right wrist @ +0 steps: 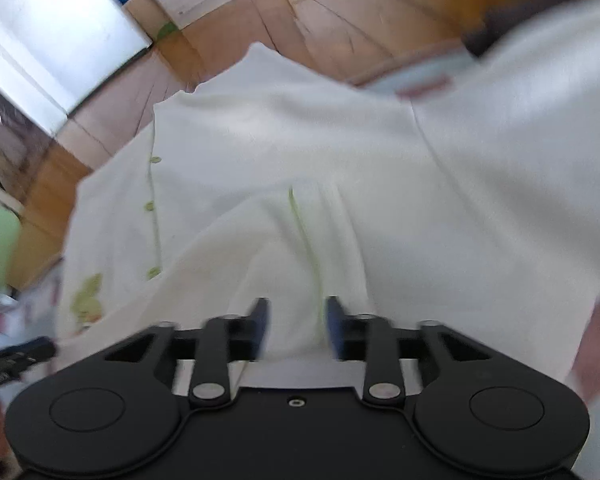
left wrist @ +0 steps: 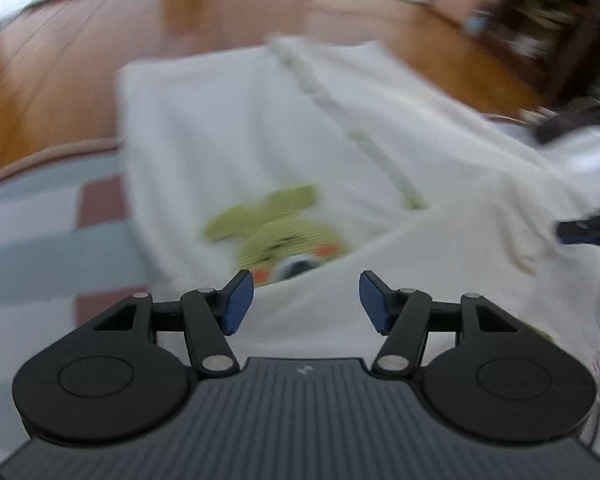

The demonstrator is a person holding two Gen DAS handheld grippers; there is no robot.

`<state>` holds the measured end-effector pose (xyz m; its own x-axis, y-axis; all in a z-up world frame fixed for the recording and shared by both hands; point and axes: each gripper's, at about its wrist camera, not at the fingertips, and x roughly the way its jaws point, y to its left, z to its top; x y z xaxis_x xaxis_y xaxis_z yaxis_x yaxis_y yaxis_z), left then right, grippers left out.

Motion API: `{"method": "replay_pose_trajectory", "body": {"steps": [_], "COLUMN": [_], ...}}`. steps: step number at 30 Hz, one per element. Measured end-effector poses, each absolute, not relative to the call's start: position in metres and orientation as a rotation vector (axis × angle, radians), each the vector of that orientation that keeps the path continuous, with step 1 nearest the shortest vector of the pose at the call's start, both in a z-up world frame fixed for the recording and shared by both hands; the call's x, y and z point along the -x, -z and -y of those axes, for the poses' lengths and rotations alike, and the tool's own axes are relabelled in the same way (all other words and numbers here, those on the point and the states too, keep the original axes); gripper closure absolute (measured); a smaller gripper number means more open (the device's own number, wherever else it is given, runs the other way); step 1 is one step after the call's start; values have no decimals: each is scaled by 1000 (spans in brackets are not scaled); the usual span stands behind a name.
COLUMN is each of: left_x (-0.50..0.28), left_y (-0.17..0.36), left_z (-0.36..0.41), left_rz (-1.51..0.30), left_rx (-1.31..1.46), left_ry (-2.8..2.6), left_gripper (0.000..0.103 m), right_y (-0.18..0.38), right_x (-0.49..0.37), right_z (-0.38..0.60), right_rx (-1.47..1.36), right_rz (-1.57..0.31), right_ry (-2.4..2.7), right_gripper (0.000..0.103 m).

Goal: Fold clothes

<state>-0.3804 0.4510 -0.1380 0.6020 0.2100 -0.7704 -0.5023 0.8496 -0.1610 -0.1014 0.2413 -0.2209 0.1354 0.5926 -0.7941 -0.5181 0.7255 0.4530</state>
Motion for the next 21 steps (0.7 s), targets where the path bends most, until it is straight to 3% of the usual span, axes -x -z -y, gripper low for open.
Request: {"method": "replay_pose_trajectory", "body": {"steps": [3, 11, 14, 16, 17, 18, 20, 21], "left_x": [368, 341, 339, 343, 346, 350, 363, 369], "left_y": [134, 172, 178, 176, 173, 170, 162, 158], "left_z": [-414, -361, -361, -361, -362, -364, -373, -378], "left_rz": [-859, -1176, -1218, -1225, -1225, -1224, -1199, -1184], "left_rx": [250, 56, 32, 4, -15, -25, -1, 15], "left_ry": [-271, -112, -158, -203, -235, -274, -324, -344], "left_gripper": [40, 35, 32, 47, 81, 100, 100, 100], "right_y": [236, 276, 274, 268, 265, 262, 259, 256], "right_x": [109, 107, 111, 114, 115, 117, 118, 117], "right_z": [-219, -224, -236, -241, -243, -245, -250, -251], "right_rx": [-207, -567, -515, -466, -439, -411, -358, -334], "right_rz": [-1259, -1400, -1343, -1286, -1261, -1236, -1188, -1162], "right_ry": [-796, -777, -703, -682, -674, -669, -674, -674], "right_gripper": [53, 50, 50, 49, 49, 49, 50, 56]}}
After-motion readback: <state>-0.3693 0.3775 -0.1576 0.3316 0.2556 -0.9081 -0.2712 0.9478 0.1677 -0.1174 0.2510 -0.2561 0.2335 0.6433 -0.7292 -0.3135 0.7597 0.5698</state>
